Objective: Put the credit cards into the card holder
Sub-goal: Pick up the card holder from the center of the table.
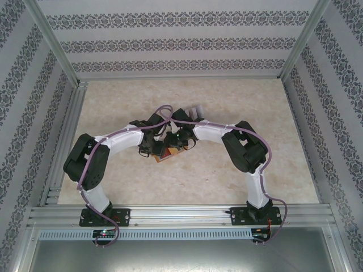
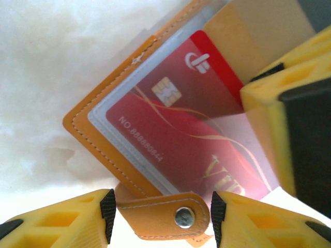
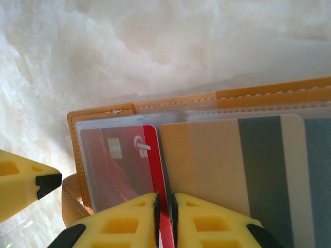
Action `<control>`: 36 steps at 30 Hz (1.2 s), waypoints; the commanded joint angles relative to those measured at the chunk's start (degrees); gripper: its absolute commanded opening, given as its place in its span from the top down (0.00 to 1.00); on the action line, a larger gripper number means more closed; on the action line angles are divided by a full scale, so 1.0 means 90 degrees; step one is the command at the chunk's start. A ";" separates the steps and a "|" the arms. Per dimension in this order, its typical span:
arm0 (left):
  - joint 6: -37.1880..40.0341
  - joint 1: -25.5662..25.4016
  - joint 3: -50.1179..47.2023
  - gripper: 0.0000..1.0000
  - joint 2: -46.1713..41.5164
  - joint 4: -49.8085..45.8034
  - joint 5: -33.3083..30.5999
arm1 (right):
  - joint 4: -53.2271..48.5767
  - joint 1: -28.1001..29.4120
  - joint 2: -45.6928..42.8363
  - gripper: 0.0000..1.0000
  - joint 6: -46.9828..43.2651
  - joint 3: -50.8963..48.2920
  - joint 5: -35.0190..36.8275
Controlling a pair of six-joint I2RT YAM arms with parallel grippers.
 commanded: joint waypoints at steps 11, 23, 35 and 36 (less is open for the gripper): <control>0.0019 -0.0082 -0.0189 0.61 0.0149 -0.0084 -0.0349 | -0.0009 0.0020 -0.0091 0.82 0.0078 -0.0055 -0.0084; 0.0111 0.0012 0.0101 1.00 -0.0170 -0.0202 -0.0828 | -0.0058 0.0006 -0.0099 0.82 0.0071 -0.0089 -0.0140; -0.0957 0.1215 -0.0846 1.00 -0.1119 0.2437 0.1494 | 0.0016 -0.0004 -0.0193 0.82 0.0150 -0.0152 -0.0239; -0.0979 0.1242 -0.0878 1.00 -0.1074 0.2570 0.1620 | 0.0029 -0.0001 -0.0207 0.82 0.0162 -0.0146 -0.0252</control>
